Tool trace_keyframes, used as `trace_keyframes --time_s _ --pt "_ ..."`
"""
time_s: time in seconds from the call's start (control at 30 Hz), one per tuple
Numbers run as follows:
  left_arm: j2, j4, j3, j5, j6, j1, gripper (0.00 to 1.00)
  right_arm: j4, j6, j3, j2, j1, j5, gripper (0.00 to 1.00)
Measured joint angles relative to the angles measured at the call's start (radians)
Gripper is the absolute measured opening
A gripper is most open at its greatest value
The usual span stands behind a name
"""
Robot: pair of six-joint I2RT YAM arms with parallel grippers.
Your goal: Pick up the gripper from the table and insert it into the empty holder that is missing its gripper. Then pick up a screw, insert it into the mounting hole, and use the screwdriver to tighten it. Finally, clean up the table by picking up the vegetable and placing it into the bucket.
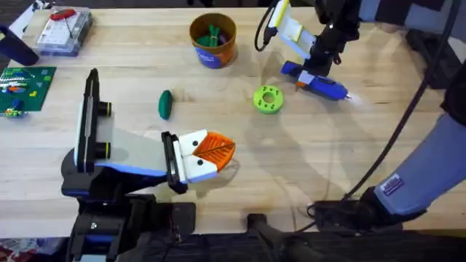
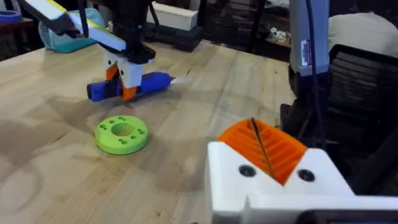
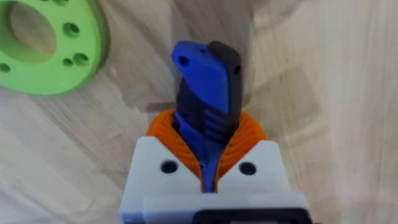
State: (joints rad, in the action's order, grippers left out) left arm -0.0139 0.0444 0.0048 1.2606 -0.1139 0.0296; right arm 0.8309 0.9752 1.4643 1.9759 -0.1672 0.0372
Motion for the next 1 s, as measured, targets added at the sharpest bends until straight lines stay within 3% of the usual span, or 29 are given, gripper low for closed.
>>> trace_keyframes --time_s 0.2,0.3,0.4,0.43,0.5,0.53,0.7,0.83,1.0 --pt "0.000 0.000 0.000 0.000 -0.001 0.000 0.034 -0.005 0.032 0.000 0.000 0.000 0.000 0.057" --pt "0.000 -0.001 0.000 0.000 0.000 0.000 0.457 -0.004 0.037 0.000 0.000 0.000 0.000 0.094" --pt "0.000 -0.001 0.000 0.000 -0.002 0.000 0.916 -0.005 0.044 0.000 0.000 0.000 0.003 0.531" --pt "0.000 0.001 0.000 0.000 -0.003 0.000 0.968 -0.005 0.047 0.001 0.000 0.000 0.003 0.692" --pt "0.000 -0.002 0.000 -0.004 -0.002 0.000 0.985 -0.004 0.052 0.002 0.000 0.000 0.006 0.943" --pt "0.000 -0.008 0.000 -0.009 -0.002 0.000 0.986 -0.005 0.054 0.002 0.000 0.000 0.010 0.978" --pt "0.000 -0.084 0.000 -0.058 -0.043 -0.002 0.986 -0.007 0.052 0.003 -0.013 0.000 0.012 0.994" --pt "0.000 -0.103 0.001 -0.103 -0.078 -0.028 0.986 0.004 0.032 0.003 -0.092 -0.001 0.012 0.995" --pt "-0.004 0.042 0.037 -0.144 -0.092 -0.105 0.986 0.025 -0.054 0.007 -0.273 -0.001 0.011 0.995"
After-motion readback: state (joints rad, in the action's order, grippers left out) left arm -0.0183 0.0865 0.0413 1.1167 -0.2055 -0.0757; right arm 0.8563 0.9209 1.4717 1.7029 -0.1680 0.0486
